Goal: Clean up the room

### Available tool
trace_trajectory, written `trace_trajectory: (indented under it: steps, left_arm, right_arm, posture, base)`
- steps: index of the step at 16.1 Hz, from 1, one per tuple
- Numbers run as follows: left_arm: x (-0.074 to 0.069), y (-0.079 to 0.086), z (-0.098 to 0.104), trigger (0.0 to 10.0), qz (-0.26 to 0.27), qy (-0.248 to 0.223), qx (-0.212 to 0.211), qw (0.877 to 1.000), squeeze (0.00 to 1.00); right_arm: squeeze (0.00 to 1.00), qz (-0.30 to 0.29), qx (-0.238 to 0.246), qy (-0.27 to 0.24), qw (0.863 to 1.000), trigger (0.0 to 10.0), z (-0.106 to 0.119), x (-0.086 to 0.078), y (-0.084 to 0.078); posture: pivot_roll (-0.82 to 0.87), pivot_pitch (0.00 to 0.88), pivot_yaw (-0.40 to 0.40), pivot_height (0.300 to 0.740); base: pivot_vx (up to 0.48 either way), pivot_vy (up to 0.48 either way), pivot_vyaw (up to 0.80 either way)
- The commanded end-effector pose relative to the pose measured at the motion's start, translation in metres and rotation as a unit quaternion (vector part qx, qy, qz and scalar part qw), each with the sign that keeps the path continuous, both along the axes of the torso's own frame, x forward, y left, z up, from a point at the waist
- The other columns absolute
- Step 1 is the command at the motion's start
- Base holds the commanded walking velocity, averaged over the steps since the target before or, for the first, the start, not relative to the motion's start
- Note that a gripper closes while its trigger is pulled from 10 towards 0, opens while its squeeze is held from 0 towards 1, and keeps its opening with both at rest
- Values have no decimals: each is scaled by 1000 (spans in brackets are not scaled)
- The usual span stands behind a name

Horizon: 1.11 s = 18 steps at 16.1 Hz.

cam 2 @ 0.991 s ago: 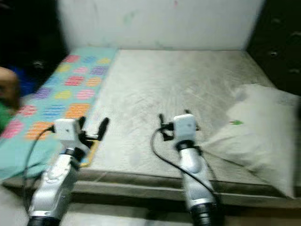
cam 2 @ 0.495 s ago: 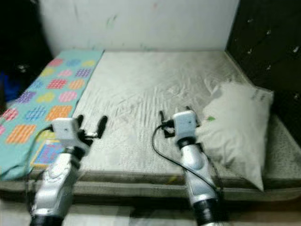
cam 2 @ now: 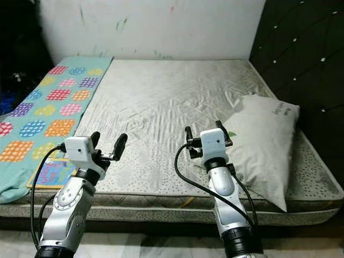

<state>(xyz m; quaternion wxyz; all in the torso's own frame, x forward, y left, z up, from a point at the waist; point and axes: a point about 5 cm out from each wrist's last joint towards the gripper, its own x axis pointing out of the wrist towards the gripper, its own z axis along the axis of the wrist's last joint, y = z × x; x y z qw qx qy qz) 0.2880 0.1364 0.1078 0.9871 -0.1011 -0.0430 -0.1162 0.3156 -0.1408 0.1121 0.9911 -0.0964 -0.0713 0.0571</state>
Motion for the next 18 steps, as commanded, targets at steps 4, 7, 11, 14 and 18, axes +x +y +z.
trace_trajectory:
  steps: [4, 7, 11, 14, 18]
  left_arm:
    - [-4, -1, -4, 10000, -6, 0, 1, 1000, 0]
    - [-10, 13, -15, 10000, 20, 19, 19, 999, 0]
    - [-20, 32, -23, 10000, 56, 34, 19, 998, 0]
    - [-20, 28, -18, 10000, 59, 26, 9, 998, 0]
    - [-23, 26, -14, 10000, 68, 28, -6, 997, 0]
  right_arm:
    - [0, 15, 26, 1, 1000, 10000, 0, -2, 2]
    - [0, 25, 46, 1, 999, 10000, 0, -11, -4]
    - [0, 18, 32, 19, 999, 10000, -8, -21, -22]
    - [0, 43, 36, 18, 998, 10000, -1, -16, -9]
    - [0, 69, 34, 30, 997, 10000, -1, -17, -1]
  posture:
    - [-120, 0, 17, 740]
    - [-123, 0, 23, 740]
    - [-120, 0, 6, 740]
    - [-108, 0, -33, 740]
    - [-90, 0, -73, 740]
  base:
    - [292, 0, 0]
    - [165, 0, 0]
    - [0, 0, 0]
    - [0, 0, 0]
    - [0, 0, 0]
